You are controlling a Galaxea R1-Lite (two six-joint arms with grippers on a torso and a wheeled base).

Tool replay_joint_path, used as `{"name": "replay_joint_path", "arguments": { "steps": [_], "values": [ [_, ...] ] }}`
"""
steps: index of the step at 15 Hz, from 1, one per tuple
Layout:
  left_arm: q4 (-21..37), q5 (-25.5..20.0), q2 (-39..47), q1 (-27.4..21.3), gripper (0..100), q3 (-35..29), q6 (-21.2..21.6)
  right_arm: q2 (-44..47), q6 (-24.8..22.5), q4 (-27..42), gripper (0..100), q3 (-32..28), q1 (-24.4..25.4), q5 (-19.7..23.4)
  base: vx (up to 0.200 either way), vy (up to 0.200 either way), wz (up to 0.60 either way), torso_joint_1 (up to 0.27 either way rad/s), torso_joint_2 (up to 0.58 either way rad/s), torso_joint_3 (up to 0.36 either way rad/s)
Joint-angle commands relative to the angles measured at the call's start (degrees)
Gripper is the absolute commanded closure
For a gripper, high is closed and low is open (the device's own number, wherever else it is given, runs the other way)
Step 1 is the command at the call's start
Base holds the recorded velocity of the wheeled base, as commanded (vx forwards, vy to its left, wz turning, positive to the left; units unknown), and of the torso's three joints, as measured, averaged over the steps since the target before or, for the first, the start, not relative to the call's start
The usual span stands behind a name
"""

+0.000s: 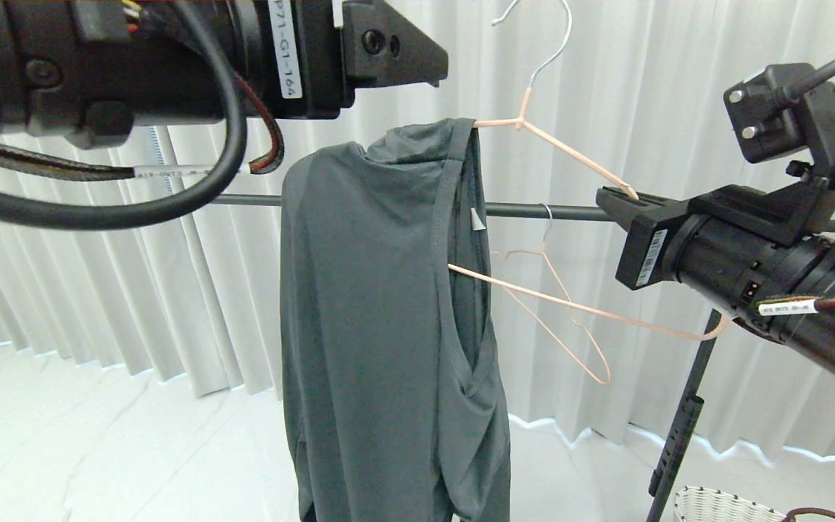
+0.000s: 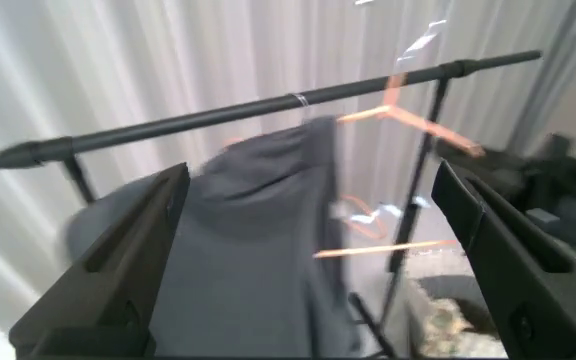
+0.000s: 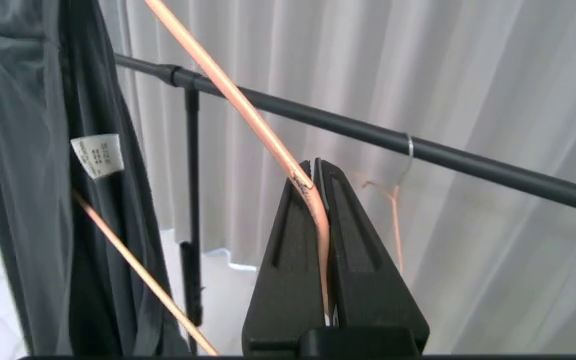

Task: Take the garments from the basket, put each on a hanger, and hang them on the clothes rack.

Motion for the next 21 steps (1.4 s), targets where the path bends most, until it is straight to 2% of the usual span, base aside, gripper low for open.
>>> {"name": "replay_joint_path", "arguments": {
  "steps": [1, 4, 5, 6, 8, 11, 14, 17, 21],
  "values": [
    [0.04, -1.86, -2.21, 2.55, 0, 1.93, 1.63, -1.67, -0.63, -0.15, 100, 2.24, -0.55, 0.01, 0.0, 0.0, 0.0, 0.0, 0.0, 0.0],
    [0.12, -11.35, -6.17, 8.88, 0, 7.91, 6.02, -4.39, -1.51, -0.15, 100, 4.97, -0.64, 0.27, 0.0, 0.0, 0.0, 0.0, 0.0, 0.0],
    [0.04, -12.93, -6.78, 10.02, 0, 8.88, 6.73, -4.92, -1.77, -0.15, 100, 5.32, -0.64, 0.36, 0.0, 0.0, 0.0, 0.0, 0.0, 0.0],
    [0.04, -17.68, -8.19, 13.53, 0, 12.13, 8.75, -6.5, -2.56, -0.15, 100, 6.64, -0.82, 2.03, 0.0, 0.0, 0.0, 0.0, 0.0, 0.0],
    [0.04, -21.81, -9.33, 16.17, 0, 15.65, 10.59, -8.96, -5.11, -0.15, 100, 8.31, -2.22, 5.02, 0.0, 0.0, 0.0, 0.0, 0.0, 0.0],
    [0.04, -25.94, -9.77, 16.26, 0, 18.81, 12.97, -13.18, -6.96, -0.07, 100, 10.95, -2.93, 8.54, 0.0, 0.0, 0.0, 0.0, 0.0, 0.0],
    [0.12, -31.83, -9.95, 14.77, 0, 21.53, 15.43, -17.22, -8.36, 0.29, 100, 14.11, -2.57, 10.12, 0.0, 0.0, 0.0, 0.0, 0.0, 0.0],
    [0.04, -32.01, -9.51, 11.34, 0, 21.36, 15.96, -20.83, -8.89, 1.87, 100, 17.19, -0.55, 10.29, 0.0, 0.0, 0.0, 0.0, 0.0, 0.0],
    [0.12, -32.01, -9.68, 6.5, 0, 22.15, 15.87, -22.85, -8.89, 4.15, 100, 17.8, 3.23, 10.29, 0.0, 0.0, 0.0, 0.0, 0.0, 0.0]
  ]
}}
